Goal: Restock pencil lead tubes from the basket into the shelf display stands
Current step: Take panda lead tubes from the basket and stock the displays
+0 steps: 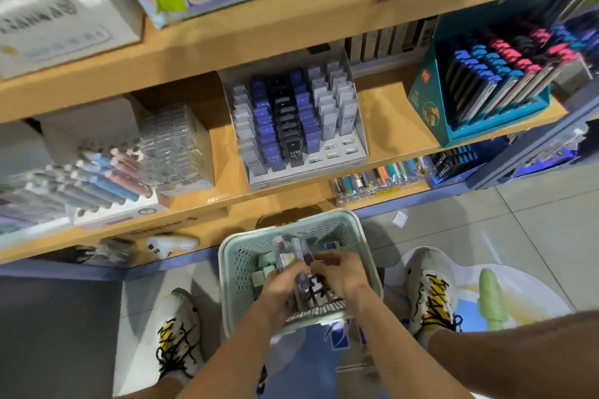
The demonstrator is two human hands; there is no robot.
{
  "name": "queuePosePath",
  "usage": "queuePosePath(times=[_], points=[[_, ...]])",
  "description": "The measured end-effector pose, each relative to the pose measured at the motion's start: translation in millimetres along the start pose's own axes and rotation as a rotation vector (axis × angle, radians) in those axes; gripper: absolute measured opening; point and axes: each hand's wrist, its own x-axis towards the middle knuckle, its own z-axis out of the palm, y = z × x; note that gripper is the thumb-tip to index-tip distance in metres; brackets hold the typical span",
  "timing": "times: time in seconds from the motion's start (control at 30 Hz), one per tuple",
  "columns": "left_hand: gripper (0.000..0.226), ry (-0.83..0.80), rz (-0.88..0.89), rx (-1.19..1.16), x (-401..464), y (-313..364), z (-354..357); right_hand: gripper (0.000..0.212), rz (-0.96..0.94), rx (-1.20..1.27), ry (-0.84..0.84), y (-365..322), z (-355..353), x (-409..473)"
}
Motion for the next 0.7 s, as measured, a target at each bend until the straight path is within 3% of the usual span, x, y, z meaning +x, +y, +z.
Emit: queuePosePath(times=[0.13, 0.2, 0.33, 0.53, 0.7], points=[[0.039, -0.099, 0.061, 0.093, -55.7, 3.5, -17.3, 0.020, -0.004, 0.029, -0.127, -35.7, -13.9, -50.7], [0.037, -0.118, 0.077, 0.029, -81.3, 3.9, -25.6, 0.024, -0.045, 0.018, -0.184, -59.9, -18.4, -84.5], [0.068, -0.183, 0.171, -0.016, -123.4, 29.3, -35.5, 0.026, -0.150, -0.020, -0.197, -113.2, -22.6, -146.5], [0.066, -0.301, 0.456, 0.027, -245.4, 107.5, -37.8, 0.028, -0.331, -0.151, -0.200, -212.9, -42.6, -214.0], [0.094, -0.208, 0.636, 0.023, -307.1, 142.5, -47.4, 0.021, -0.545, -0.089, -0.184, -247.8, -46.7, -261.8]])
